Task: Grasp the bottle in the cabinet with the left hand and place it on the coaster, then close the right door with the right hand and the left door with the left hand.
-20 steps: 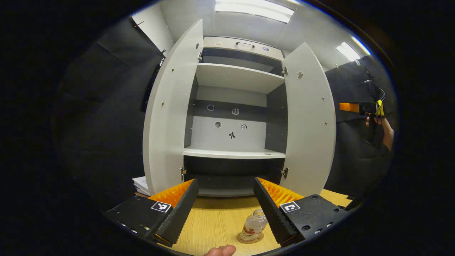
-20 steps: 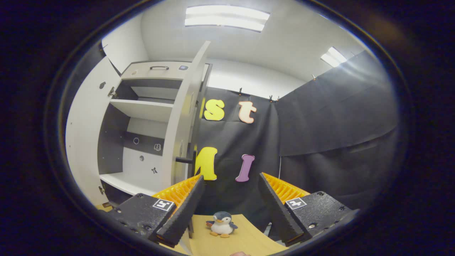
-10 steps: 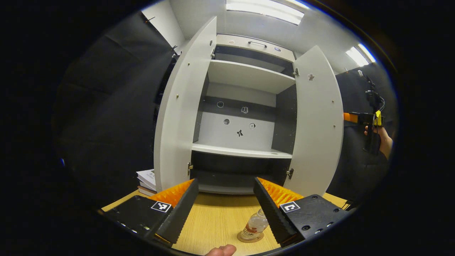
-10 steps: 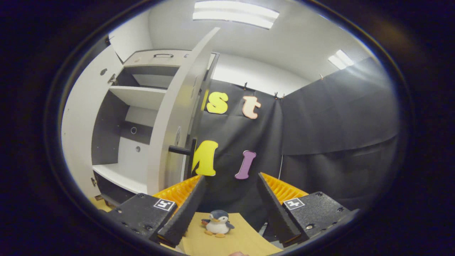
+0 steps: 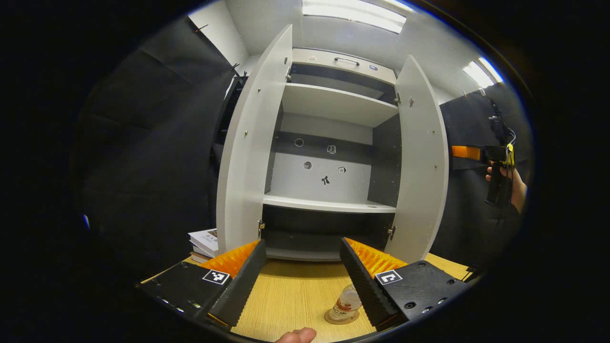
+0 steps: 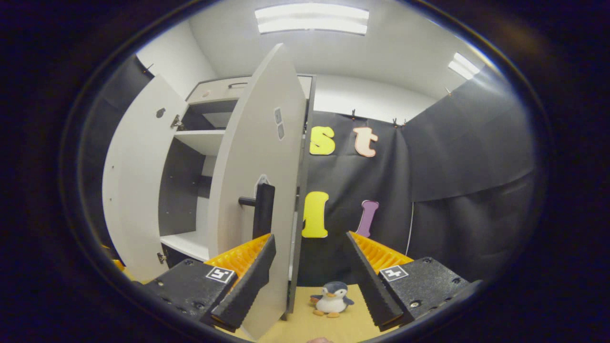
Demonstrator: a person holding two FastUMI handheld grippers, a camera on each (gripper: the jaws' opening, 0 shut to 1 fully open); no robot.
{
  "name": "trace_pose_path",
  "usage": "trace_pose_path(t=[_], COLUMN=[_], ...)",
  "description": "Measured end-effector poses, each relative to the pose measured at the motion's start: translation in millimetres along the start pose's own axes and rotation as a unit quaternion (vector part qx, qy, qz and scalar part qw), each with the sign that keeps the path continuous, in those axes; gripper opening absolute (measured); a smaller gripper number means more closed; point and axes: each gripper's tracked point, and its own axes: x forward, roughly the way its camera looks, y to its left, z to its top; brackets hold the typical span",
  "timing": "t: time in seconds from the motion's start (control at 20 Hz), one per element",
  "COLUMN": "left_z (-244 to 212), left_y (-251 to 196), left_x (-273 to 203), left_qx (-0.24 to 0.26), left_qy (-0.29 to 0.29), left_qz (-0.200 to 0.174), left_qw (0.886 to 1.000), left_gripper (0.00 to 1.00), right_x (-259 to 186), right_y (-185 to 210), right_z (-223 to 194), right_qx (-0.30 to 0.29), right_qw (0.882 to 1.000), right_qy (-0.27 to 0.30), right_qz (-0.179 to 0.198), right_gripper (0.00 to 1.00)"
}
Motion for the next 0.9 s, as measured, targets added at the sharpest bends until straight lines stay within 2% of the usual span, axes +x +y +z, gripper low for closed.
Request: trace_pose_path(t=[0.05,0.2,0.25,0.3,0.35,0.6,0.65,0.8,0.85,0.9], left_z=[0.6,5.3,6.3,6.9,7.7,8.3,9.3,18.7,26.1,36.0], left_y=[1.5,6.1,8.2,10.9,12.5,21.8,24.4,48.1,61.0,75.6], left_x=[-0.3,-5.3,-6.3,-7.2,-8.3,-14.2,-15.7,-19.0,-20.7,-21.1], left_qx=[0.003,0.008,0.01,0.011,0.012,0.01,0.008,0.001,-0.001,-0.004], left_qy=[0.0,-0.003,-0.004,-0.005,-0.005,0.0,0.0,-0.004,-0.011,-0.018], left_qz=[0.001,0.006,0.008,0.012,0.016,0.03,0.034,0.057,0.07,0.083], left_qw=[1.0,1.0,1.0,1.0,1.0,1.0,0.999,0.998,0.997,0.996], left_gripper=[0.95,0.95,0.9,0.95,0.95,0.95,0.9,0.99,0.99,0.95], right_x=[2.2,11.3,16.0,21.4,27.6,54.2,53.5,38.4,28.8,17.2], right_y=[8.6,39.4,48.3,56.4,65.1,87.0,85.9,82.3,82.6,82.9], right_z=[0.5,-0.9,-1.8,-2.4,-5.4,-21.0,-23.6,-25.6,-27.8,-30.5], right_qx=[0.0,0.014,0.02,0.027,0.029,0.035,0.036,0.033,0.029,0.027], right_qw=[1.0,0.999,0.998,0.998,0.997,0.997,0.997,0.997,0.997,0.997], right_qy=[0.001,0.003,0.002,0.0,0.002,0.011,0.015,0.014,0.015,0.014], right_qz=[0.008,0.044,0.054,0.062,0.069,0.073,0.07,0.068,0.07,0.072], right_gripper=[0.94,0.95,0.96,0.94,0.94,0.96,0.96,0.96,0.96,0.96])
